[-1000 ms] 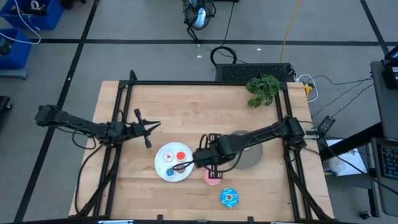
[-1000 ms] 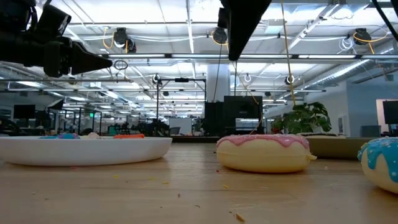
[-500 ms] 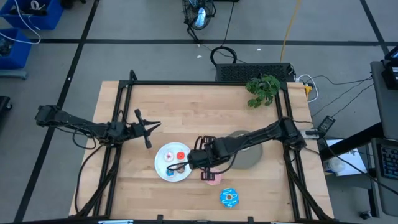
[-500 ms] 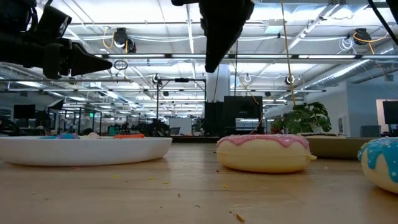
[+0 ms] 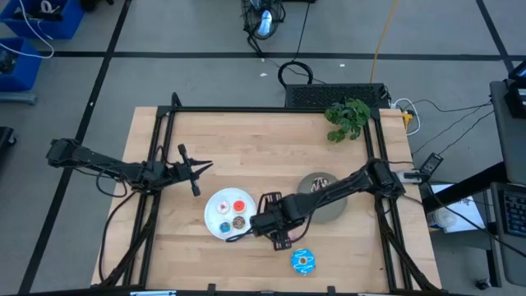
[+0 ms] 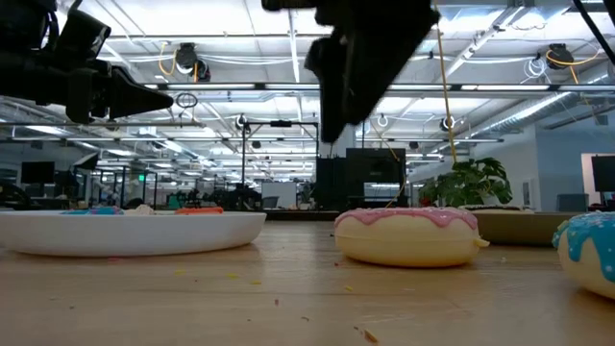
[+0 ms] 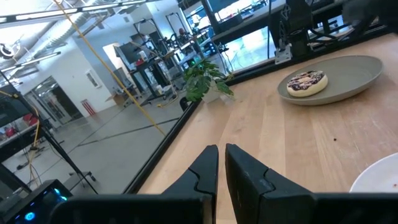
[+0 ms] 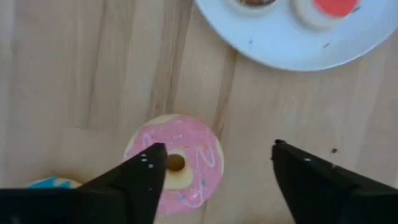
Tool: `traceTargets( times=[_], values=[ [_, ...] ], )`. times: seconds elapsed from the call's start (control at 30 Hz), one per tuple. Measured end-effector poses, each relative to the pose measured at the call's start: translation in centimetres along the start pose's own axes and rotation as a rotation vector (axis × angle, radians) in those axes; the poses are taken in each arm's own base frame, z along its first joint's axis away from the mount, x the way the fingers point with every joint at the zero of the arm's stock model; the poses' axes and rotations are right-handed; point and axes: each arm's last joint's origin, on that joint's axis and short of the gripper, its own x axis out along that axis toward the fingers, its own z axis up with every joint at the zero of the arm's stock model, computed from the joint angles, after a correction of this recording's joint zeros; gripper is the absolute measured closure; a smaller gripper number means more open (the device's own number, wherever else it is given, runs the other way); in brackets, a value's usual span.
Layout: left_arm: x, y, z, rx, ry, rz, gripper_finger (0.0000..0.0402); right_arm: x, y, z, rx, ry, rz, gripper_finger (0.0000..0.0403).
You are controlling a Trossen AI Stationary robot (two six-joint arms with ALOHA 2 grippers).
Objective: Pick & Place donuts
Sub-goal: Put the large pink donut on the dark gray plate
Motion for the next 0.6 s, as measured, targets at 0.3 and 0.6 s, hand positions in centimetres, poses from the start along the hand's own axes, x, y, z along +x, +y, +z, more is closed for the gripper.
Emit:
traceTargets(
  times=[0.3,0.6],
  values=[
    [0.0,0.0,0.0,0.001,0.0,0.0,0.0364,3.9,0.0,-2.5,0.028,0.094,-0.012,0.0086],
    [0.0,0.0,0.0,0.002,0.0,0.0,0.0364,6.8,-0.1,-4.2,0.033,0.099,0.016,0.0088]
  ],
)
